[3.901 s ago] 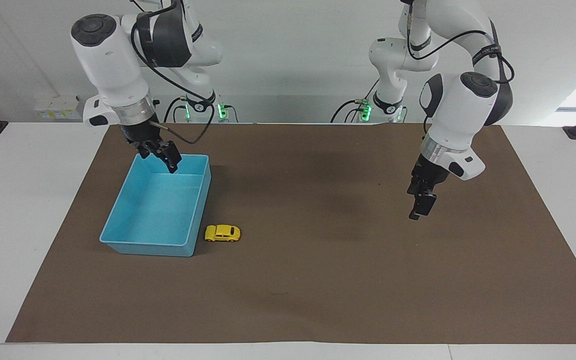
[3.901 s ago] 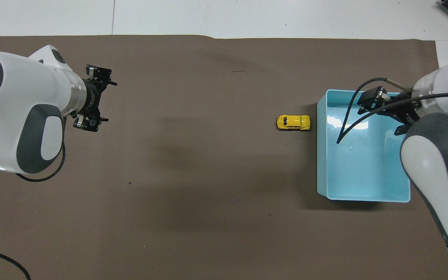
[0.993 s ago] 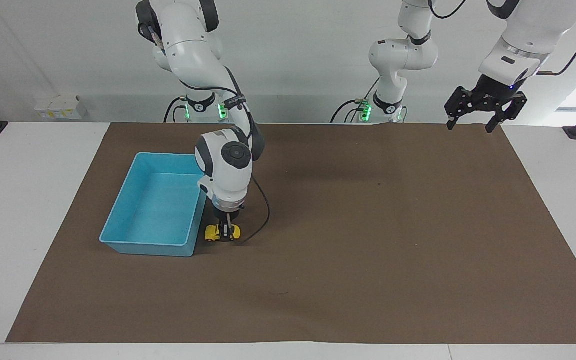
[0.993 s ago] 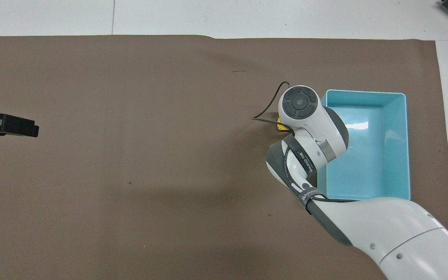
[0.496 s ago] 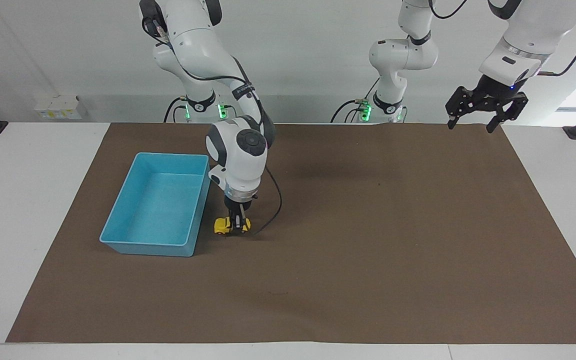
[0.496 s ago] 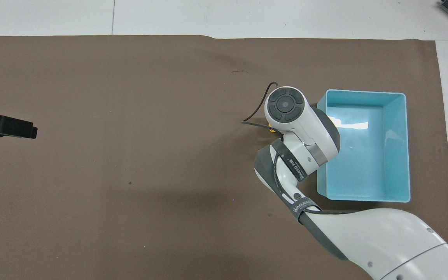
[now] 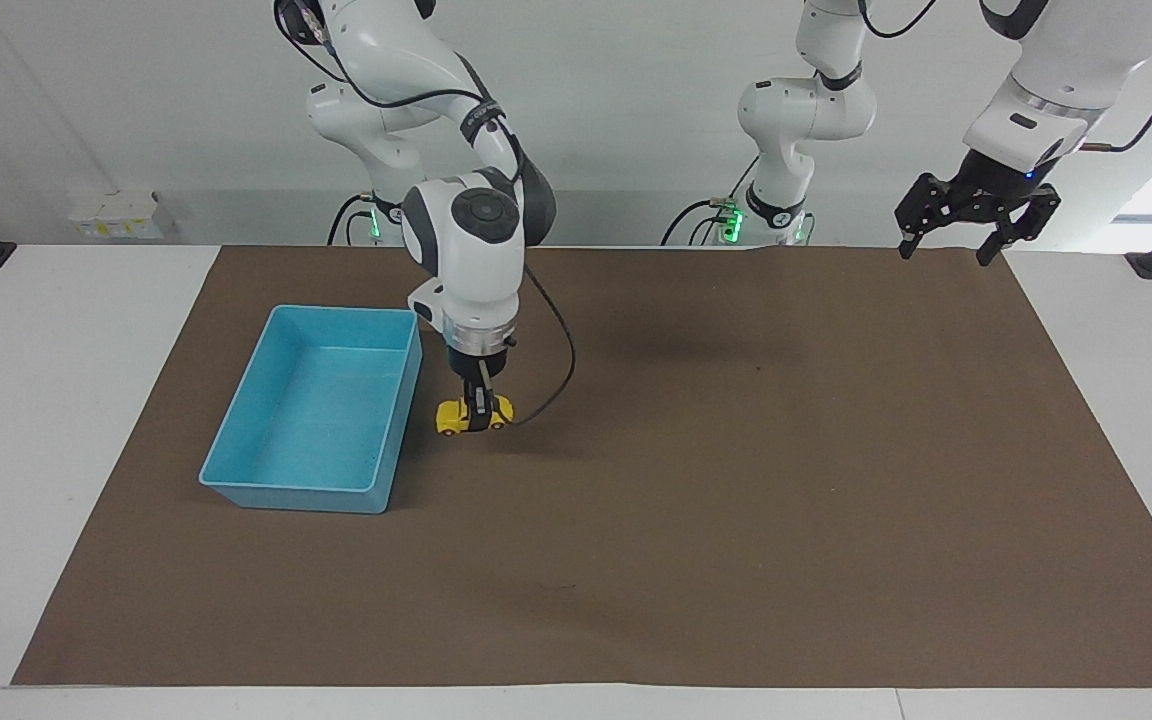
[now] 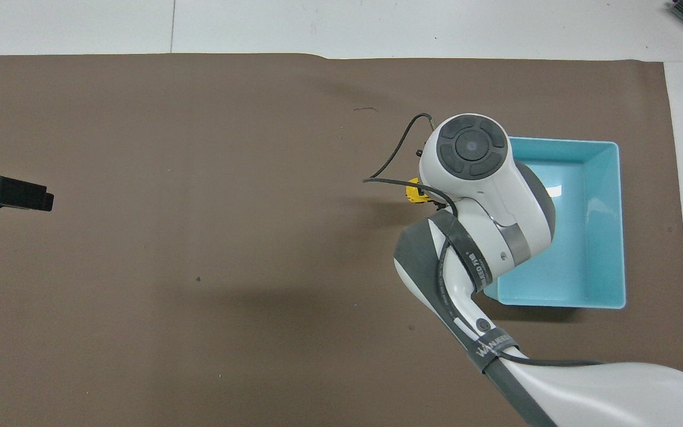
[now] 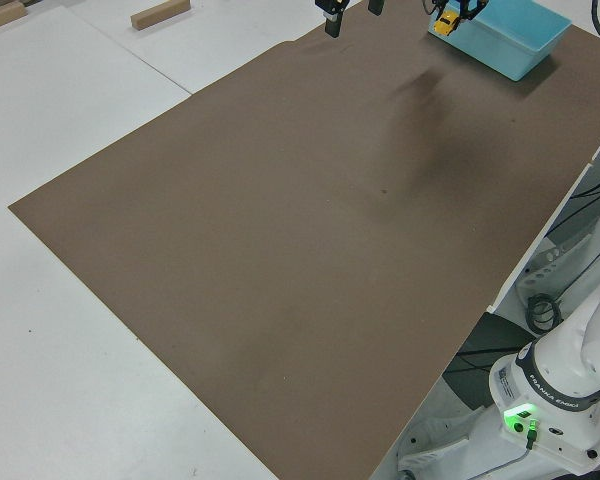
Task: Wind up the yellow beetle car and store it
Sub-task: 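Grasp the yellow car with the right gripper and lift it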
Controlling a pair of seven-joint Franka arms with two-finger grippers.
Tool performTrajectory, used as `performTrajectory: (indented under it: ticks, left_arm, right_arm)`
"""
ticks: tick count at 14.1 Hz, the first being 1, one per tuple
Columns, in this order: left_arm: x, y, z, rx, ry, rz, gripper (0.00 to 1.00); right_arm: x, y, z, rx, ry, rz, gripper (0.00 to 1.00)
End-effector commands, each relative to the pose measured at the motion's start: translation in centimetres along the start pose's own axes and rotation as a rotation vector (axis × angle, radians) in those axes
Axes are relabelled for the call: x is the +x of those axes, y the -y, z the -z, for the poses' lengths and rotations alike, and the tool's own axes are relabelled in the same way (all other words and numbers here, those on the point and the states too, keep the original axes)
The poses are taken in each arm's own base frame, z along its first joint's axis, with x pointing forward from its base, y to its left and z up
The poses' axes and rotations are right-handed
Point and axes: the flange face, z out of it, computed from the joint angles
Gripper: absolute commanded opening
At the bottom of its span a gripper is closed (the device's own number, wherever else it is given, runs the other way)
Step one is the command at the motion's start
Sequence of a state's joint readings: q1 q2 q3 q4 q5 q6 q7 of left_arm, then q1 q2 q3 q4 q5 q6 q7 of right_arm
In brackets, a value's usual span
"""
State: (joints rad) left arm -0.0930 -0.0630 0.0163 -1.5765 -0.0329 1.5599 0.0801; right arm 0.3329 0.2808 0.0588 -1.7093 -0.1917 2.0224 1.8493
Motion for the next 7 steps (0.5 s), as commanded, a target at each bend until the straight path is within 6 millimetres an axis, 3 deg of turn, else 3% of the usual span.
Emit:
performTrajectory:
  ticks: [1,7]
  left_arm:
    - [-0.7,0.3,0.2,0.014,0.006,-0.012,1.00]
    - [-0.7,0.3,0.2,0.014,0.006,-0.012,1.00]
  right_arm:
    - [1.7,-1.2,3.5,-0.011,0.047,0.076,0.00]
    - [5.3,-2.8,7.9,-0.003,0.087,0.329,0.00]
